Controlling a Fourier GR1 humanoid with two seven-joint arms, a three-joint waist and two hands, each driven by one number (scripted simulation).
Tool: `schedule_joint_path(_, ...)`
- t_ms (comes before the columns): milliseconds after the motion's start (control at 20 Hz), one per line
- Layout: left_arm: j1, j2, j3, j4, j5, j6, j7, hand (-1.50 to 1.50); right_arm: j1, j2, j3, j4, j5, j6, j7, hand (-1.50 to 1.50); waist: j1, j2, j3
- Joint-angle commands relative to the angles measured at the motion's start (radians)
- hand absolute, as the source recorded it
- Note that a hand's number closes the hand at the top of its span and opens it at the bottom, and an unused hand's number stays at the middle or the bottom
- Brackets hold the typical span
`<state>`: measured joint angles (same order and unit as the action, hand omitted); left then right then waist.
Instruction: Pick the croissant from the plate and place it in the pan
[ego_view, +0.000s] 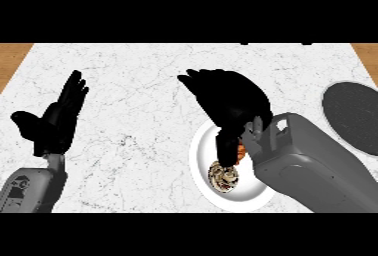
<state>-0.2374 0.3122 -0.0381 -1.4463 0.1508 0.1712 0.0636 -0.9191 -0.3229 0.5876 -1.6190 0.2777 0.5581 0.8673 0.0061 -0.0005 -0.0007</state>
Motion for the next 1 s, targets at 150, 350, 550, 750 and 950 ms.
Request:
schedule_joint_path(150,-0.020,-0.034,0.013,0.060,-0.023,0.005,-0.032,0.00,0.082,0.093,0.066,0.034,0.135,-0.016,0.104,-1.50,-0.008,0.001,0.000)
schedule_joint_path(350,0.066,-0.029,0.007,-0.044,-0.032,-0.003,-0.022,0.00,0.129,0.033,0.012,0.000,0.169,0.026,0.080,-1.50,-0.005,-0.002,0.001)
schedule_joint_path(550,0.019,-0.034,0.024,-0.025,-0.029,-0.005,-0.003,0.00,0.106,0.011,-0.034,0.100,0.191,0.070,0.032,-1.50,-0.004,-0.001,0.001)
schedule_joint_path(750,0.011,-0.018,0.049,-0.018,-0.029,-0.027,0.004,0.00,0.128,0.048,-0.031,0.181,0.251,0.064,-0.040,-1.50,0.001,0.001,0.001)
schedule_joint_path(950,-0.020,-0.076,0.010,0.030,-0.088,0.010,-0.011,0.00,0.145,0.097,-0.040,0.264,0.284,0.070,-0.101,-1.50,-0.002,0.003,0.001)
